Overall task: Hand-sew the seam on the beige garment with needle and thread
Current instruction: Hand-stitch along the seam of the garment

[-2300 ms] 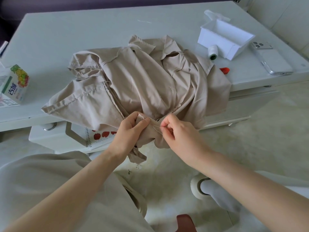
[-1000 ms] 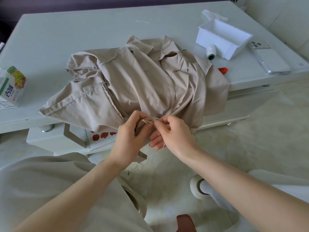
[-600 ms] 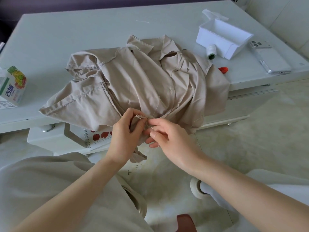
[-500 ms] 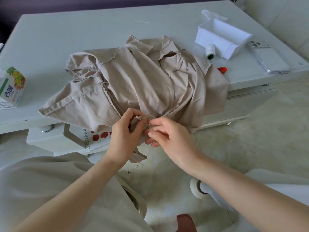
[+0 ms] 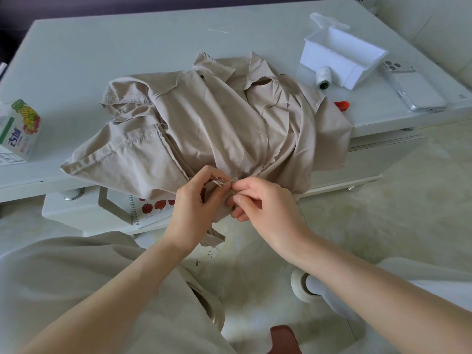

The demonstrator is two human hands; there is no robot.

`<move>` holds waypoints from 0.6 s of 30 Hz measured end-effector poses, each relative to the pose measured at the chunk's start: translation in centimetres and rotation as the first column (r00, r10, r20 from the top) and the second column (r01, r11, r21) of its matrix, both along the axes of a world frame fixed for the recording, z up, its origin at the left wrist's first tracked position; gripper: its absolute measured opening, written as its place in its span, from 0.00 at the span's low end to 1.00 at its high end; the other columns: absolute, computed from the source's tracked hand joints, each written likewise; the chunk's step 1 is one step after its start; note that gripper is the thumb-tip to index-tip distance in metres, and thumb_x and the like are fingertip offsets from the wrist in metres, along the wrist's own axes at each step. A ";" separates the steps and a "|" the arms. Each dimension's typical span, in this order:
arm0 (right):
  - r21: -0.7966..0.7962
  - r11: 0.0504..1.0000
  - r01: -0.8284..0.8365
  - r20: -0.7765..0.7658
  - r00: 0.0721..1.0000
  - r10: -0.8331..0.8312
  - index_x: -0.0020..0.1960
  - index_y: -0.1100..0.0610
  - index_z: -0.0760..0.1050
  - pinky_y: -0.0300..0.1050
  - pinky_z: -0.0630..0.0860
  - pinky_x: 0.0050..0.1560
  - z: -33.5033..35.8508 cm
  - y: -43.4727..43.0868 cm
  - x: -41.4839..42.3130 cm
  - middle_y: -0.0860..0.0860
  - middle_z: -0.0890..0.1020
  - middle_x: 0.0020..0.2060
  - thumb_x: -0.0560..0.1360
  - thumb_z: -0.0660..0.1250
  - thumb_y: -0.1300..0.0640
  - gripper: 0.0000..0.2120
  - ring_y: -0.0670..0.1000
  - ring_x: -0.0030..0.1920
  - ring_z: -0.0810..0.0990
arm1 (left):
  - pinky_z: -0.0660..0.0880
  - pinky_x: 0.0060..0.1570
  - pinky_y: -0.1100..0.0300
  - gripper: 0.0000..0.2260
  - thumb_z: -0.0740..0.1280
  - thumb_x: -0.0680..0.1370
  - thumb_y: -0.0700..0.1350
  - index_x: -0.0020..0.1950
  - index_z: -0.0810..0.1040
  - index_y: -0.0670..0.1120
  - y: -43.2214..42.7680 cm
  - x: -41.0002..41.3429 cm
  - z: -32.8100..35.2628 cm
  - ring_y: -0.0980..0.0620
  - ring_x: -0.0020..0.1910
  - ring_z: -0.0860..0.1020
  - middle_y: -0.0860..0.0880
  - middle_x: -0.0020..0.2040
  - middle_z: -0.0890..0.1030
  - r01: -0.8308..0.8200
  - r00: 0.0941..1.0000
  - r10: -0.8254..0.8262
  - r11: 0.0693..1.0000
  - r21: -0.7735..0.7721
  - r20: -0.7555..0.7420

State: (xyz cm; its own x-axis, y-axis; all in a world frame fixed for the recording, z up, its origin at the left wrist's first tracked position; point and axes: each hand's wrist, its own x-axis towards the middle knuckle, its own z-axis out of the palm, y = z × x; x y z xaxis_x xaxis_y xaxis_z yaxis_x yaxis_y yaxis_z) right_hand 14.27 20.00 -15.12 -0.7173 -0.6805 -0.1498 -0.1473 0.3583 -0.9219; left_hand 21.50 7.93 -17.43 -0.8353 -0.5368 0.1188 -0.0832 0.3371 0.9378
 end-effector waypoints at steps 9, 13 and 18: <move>0.024 0.999 0.045 -0.074 0.996 -0.043 0.46 0.57 0.78 0.35 0.78 0.37 -0.4 -0.3 -0.4 0.48 0.83 0.36 0.77 0.65 0.62 0.04 0.42 0.30 0.79 | 0.67 0.30 0.69 0.05 0.66 0.78 0.38 0.43 0.77 0.45 -0.1 -0.3 -0.3 0.58 0.27 0.69 0.55 0.27 0.74 0.001 0.999 -0.003 0.999 0.033 0.044; 0.050 0.999 0.016 -0.155 0.988 -0.008 0.45 0.57 0.78 0.30 0.73 0.33 -0.4 0.0 -0.3 0.44 0.81 0.33 0.77 0.65 0.61 0.04 0.42 0.29 0.77 | 0.70 0.29 0.66 0.03 0.66 0.78 0.38 0.44 0.77 0.42 0.0 -0.4 0.1 0.55 0.27 0.70 0.39 0.28 0.72 -0.014 1.000 0.012 0.992 0.123 0.020; 0.096 0.995 -0.016 -0.208 0.978 0.036 0.46 0.56 0.79 0.33 0.72 0.35 -0.2 0.4 -0.1 0.46 0.83 0.34 0.77 0.66 0.59 0.04 0.40 0.30 0.76 | 0.77 0.37 0.45 0.02 0.68 0.77 0.40 0.44 0.78 0.42 0.1 -0.5 0.3 0.37 0.36 0.77 0.39 0.36 0.81 -0.053 0.999 0.050 0.976 0.210 0.019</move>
State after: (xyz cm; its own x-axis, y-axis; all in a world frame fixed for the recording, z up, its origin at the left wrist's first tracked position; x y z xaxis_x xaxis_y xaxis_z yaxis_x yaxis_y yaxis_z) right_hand 14.16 20.44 -15.35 -0.7218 -0.6893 -0.0625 -0.3433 0.4350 -0.8324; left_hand 20.97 8.01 -17.09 -0.8065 -0.5911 -0.0125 -0.1087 0.1274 0.9859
